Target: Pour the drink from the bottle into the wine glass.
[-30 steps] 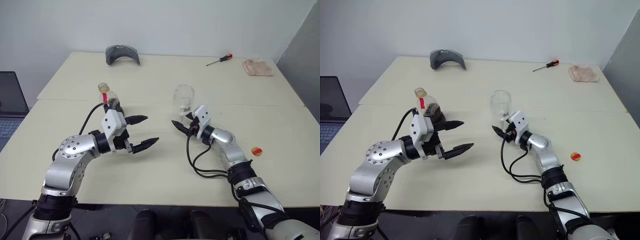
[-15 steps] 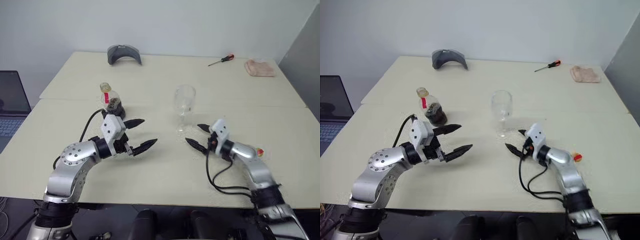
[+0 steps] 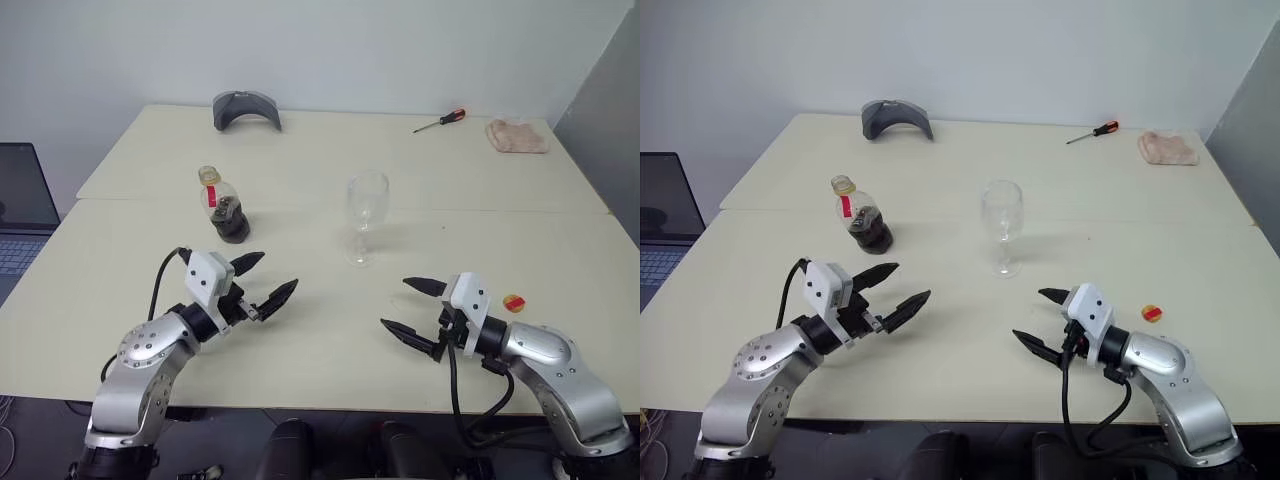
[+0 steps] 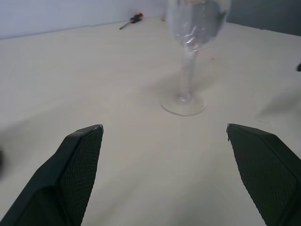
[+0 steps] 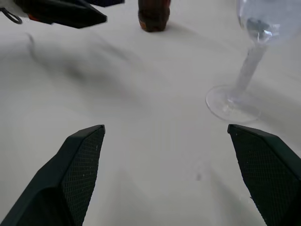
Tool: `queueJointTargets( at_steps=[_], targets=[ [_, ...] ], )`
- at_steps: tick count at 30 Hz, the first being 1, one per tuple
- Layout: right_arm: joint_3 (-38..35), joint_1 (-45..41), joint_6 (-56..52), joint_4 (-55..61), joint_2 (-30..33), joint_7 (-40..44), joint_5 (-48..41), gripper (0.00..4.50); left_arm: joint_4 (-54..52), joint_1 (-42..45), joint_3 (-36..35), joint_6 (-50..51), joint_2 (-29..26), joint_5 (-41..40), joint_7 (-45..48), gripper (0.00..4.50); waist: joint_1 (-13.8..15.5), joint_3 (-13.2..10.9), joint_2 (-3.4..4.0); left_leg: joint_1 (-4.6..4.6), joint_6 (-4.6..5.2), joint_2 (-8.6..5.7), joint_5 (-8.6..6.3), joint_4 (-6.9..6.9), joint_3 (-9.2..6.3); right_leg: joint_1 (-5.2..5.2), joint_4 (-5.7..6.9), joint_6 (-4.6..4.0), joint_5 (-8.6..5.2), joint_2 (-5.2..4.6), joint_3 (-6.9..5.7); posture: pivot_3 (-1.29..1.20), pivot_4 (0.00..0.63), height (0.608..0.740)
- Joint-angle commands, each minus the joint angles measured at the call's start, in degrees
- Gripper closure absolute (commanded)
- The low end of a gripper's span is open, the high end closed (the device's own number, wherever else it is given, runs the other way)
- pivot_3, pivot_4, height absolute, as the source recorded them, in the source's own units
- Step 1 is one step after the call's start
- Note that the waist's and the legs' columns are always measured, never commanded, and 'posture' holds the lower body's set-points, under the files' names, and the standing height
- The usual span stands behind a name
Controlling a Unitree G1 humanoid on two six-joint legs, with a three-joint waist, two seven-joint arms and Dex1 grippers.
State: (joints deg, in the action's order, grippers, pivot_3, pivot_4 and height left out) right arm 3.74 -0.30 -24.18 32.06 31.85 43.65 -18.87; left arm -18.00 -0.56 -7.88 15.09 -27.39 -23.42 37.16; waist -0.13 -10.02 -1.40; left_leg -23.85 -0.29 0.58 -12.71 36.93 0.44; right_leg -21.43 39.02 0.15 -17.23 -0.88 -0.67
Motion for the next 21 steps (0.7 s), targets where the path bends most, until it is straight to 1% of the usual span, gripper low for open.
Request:
queueJointTargets(
  at_steps=[1, 4, 6, 12, 21],
  targets=[
    [-2.25, -0.16, -0.55, 5.31, 0.83, 0.48, -3.72, 0.04, 0.15, -0.09, -3.25, -5.6, 3.19, 4.75, -7.82, 0.0, 0.11, 0.0, -0.02, 0.0, 0.0, 0.0, 0.0, 0.0, -0.01, 0.01, 0.0, 0.0, 0.0, 0.0, -0.01, 0.0, 0.15, 0.74],
    [-3.63, -1.43, -1.25, 7.09, 1.13, 0.31, -6.79, 0.04, 2.13, 1.12, -4.26, -5.23, 6.18, 9.05, -15.92, 0.0, 0.17, 0.02, -0.07, 0.0, 0.0, -0.02, 0.0, 0.01, -0.02, 0.04, -0.01, 0.0, 0.0, 0.0, -0.02, 0.0, 0.15, 0.74],
    [-4.65, -2.64, -1.73, 7.99, 0.81, -0.08, -9.32, 0.04, 3.81, 2.12, -4.43, -3.85, 7.14, 9.96, -18.39, 0.0, 0.17, 0.02, -0.08, -0.01, 0.0, -0.03, 0.0, 0.02, -0.02, 0.03, -0.01, 0.01, 0.0, 0.0, -0.02, 0.0, 0.15, 0.74],
    [-6.0, -4.83, -4.08, 9.23, 1.57, -1.49, -12.83, 0.04, 10.03, 7.04, -5.01, -2.99, 7.64, 11.36, -22.2, 0.0, 0.16, 0.02, -0.11, -0.02, 0.0, -0.04, 0.0, 0.02, -0.03, 0.03, 0.0, 0.01, 0.0, 0.01, -0.04, 0.0, 0.15, 0.74],
    [-4.88, -6.62, -4.17, 8.27, 1.81, -3.09, -12.08, 0.04, 26.59, 16.77, -5.24, -9.1, 7.11, 13.26, -23.46, 0.0, 0.16, 0.03, -0.12, -0.02, 0.0, -0.04, 0.0, 0.02, -0.03, 0.02, 0.01, 0.01, 0.01, 0.01, -0.06, 0.0, 0.15, 0.74]
  ],
)
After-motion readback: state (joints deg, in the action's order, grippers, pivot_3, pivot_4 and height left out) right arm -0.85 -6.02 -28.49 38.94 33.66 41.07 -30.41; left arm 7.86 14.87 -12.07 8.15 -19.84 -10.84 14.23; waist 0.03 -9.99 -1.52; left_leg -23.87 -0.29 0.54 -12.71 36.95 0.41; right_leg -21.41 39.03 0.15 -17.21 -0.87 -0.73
